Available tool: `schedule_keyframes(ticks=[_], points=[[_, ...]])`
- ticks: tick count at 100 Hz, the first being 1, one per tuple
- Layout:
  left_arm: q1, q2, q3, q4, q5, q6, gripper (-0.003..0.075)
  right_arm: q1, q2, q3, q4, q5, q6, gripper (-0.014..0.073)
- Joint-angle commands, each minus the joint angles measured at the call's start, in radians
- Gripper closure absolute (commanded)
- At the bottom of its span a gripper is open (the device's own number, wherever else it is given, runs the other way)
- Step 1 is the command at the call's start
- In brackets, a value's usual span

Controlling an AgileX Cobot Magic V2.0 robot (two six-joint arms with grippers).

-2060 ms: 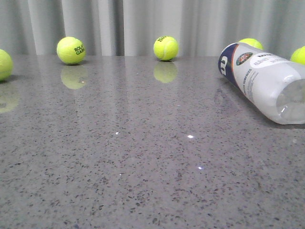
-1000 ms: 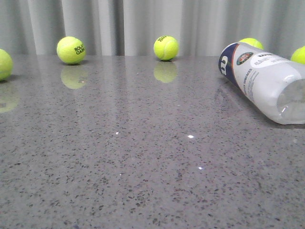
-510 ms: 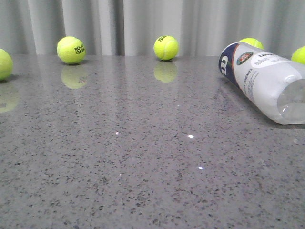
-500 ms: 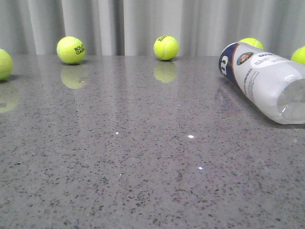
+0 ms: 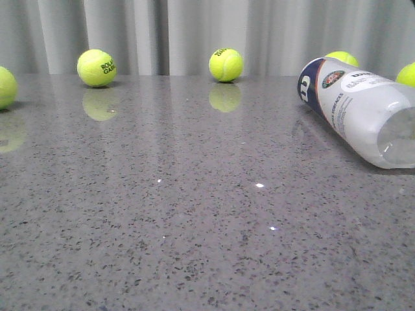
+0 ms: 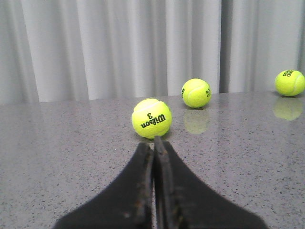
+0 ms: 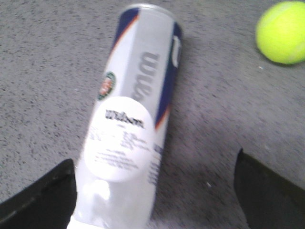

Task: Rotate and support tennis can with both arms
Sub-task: 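Grasp the can's middle with the right gripper and lift it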

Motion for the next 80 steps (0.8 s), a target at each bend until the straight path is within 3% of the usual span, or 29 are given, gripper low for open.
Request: schedule_keyframes(ticks=[1,32,67,80], points=[[0.001,-0.040,0.048,0.000,-0.075,-0.008,0.0741,0.038,0.055,-0.063,0.010,-0.078,-0.013,-0.0042],[0.001,-0.040,0.048,0.000,-0.075,-0.008,0.0741,0.054,0.293,-0.122,0.015,-0.167,-0.013,-0.0042],[0.001,-0.040,0.048,0.000,-0.075,-0.008,0.0741,0.054,0.412,-0.122,0.020,-0.192,-0.013,-0.0039],[0.001,-0.040,0.048,0.000,-0.075,-0.008,0.0741,0.054,0.406,-0.123,0.020,-0.181,-0.013,0.0071]])
